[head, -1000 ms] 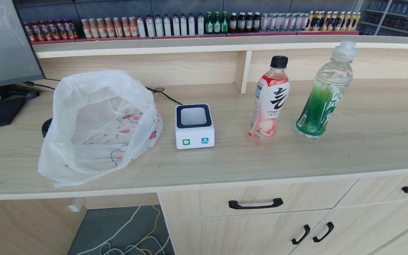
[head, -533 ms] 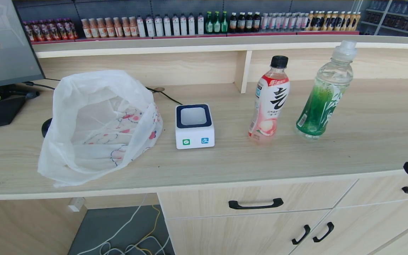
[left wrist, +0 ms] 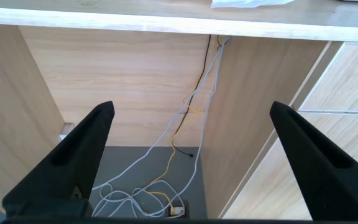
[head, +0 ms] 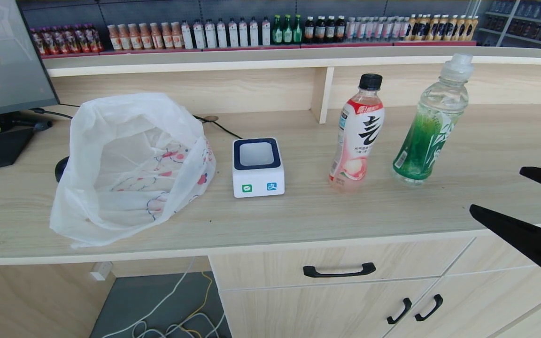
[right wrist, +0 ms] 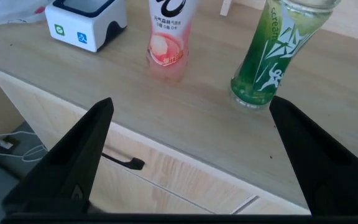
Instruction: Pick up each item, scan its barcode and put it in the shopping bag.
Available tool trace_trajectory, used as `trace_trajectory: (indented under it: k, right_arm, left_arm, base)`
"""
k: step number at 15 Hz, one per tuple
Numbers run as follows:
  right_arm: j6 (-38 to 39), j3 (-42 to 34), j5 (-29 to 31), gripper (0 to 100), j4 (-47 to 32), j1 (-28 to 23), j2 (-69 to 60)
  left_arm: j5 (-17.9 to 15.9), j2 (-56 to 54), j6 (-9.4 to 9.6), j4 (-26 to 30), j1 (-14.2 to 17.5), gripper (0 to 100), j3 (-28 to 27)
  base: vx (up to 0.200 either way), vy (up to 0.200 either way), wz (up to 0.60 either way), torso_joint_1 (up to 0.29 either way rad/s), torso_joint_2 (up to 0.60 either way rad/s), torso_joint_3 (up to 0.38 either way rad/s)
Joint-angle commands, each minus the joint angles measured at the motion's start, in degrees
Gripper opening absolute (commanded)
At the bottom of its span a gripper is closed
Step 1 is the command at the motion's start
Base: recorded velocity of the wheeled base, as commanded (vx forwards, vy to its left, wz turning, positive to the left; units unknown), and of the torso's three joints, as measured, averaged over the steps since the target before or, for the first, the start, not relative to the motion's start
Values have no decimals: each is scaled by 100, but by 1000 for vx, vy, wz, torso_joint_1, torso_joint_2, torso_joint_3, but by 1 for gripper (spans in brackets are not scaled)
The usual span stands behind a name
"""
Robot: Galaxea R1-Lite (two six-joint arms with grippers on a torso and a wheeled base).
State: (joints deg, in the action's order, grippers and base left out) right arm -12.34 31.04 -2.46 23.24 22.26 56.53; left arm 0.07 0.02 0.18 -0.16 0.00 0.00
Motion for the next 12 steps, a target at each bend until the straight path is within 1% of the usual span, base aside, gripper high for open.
trace_trajectory:
  k: [1, 3, 5, 8, 9, 10, 11, 12]
  right_arm:
    - [-23, 25, 0, 100, 375, 103, 535]
    - [-32, 157, 62, 100, 1157, 402, 1080]
    - [-14, 271, 299, 100, 1649, 710, 1519]
    - [65, 386, 888, 100, 1737, 1334, 1800]
    - [126, 368, 1055, 100, 1737, 1492, 1844]
    - [135, 368, 1108, 100, 1737, 1527, 1853]
    - [214, 315, 1626, 100, 1746, 1782, 1923]
    - [320, 306, 1881, 100, 1807, 1940, 1976]
  left_arm:
    - [1, -2, -1, -2, 0, 100, 0]
    - [1, -2, -1, -2, 0, 100, 0]
    - [1, -2, -1, -2, 0, 100, 0]
    - [-7, -2, -1, -2, 0, 100, 0]
    - [1, -2, -1, -2, 0, 100, 0]
    - [1, -2, -1, -2, 0, 100, 0]
    - [1, -2, -1, -2, 0, 100, 0]
    - [1, -2, -1, -2, 0, 100, 0]
  base:
    - [0, 0, 0, 0, 0, 0]
    - [0, 0, 0, 0, 0, 0]
    - [0, 0, 0, 0, 0, 0]
    - [0, 0, 0, 0, 0, 0]
    - [0, 0, 0, 0, 0, 0]
    - [0, 0, 0, 0, 0, 0]
    - [0, 0, 0, 0, 0, 0]
    - [0, 0, 0, 0, 0, 0]
